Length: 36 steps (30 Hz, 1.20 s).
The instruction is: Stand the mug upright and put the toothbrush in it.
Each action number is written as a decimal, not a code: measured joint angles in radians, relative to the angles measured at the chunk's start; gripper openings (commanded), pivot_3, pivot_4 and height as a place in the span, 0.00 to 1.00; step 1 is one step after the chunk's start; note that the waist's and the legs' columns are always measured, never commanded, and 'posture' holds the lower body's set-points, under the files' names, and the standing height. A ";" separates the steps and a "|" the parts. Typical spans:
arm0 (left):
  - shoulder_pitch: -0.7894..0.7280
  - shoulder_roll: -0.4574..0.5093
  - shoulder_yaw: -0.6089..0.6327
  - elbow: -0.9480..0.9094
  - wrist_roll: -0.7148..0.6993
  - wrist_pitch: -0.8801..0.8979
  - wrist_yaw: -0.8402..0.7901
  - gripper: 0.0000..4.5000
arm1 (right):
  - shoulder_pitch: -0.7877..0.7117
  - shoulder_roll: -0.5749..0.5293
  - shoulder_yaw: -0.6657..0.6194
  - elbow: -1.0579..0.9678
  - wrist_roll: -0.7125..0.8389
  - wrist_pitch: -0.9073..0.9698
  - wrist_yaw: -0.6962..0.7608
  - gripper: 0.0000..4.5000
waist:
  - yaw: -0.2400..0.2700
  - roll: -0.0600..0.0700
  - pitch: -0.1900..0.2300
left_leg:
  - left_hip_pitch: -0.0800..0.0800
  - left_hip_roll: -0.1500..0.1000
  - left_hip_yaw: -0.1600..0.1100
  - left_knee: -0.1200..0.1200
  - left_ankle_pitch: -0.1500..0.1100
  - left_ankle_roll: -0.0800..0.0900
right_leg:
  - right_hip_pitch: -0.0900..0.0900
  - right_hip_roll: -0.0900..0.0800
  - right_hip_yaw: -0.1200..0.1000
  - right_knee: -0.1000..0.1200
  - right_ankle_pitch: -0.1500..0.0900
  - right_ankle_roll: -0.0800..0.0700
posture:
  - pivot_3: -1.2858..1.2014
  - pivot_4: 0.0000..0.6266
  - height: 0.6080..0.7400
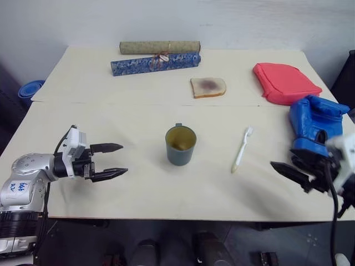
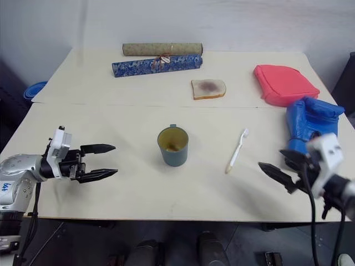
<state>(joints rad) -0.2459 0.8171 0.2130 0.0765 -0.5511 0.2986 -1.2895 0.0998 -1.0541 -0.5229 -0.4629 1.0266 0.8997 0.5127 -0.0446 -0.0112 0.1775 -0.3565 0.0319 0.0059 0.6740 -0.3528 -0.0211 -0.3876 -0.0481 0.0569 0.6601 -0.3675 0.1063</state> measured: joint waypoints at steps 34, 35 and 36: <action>0.076 -0.108 0.008 -0.151 0.001 -0.086 0.144 1.00 | -0.942 0.314 0.560 0.703 -0.435 0.515 -0.088 0.02 | -0.011 -0.010 -0.007 | -0.028 -0.003 -0.001 0.009 0.006 -0.004 | -0.026 -0.003 -0.002 0.012 0.001 0.001 | 0.52 0.24 1.00; 0.074 -0.110 0.012 -0.152 -0.006 -0.080 0.150 1.00 | -0.909 0.313 0.544 0.681 -0.416 0.474 -0.031 0.02 | -0.011 -0.009 -0.006 | -0.028 -0.003 -0.001 0.009 0.005 -0.004 | -0.026 -0.003 -0.002 0.012 0.001 0.001 | 0.52 0.24 1.00; 0.072 -0.113 0.016 -0.155 -0.015 -0.071 0.159 1.00 | -0.873 0.313 0.524 0.649 -0.399 0.414 0.035 0.02 | -0.010 -0.008 -0.005 | -0.029 -0.004 -0.001 0.009 0.005 -0.004 | -0.027 -0.003 -0.003 0.012 0.001 0.001 | 0.52 0.24 1.00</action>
<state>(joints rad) -0.1736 0.7042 0.2289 -0.0782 -0.5661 0.2278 -1.1306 -0.7736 -0.7415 0.0008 0.1857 0.6276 1.3132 0.5480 -0.0549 -0.0189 0.1724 -0.3858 0.0281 0.0048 0.6832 -0.3474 -0.0246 -0.4141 -0.0516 0.0544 0.6725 -0.3665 0.1072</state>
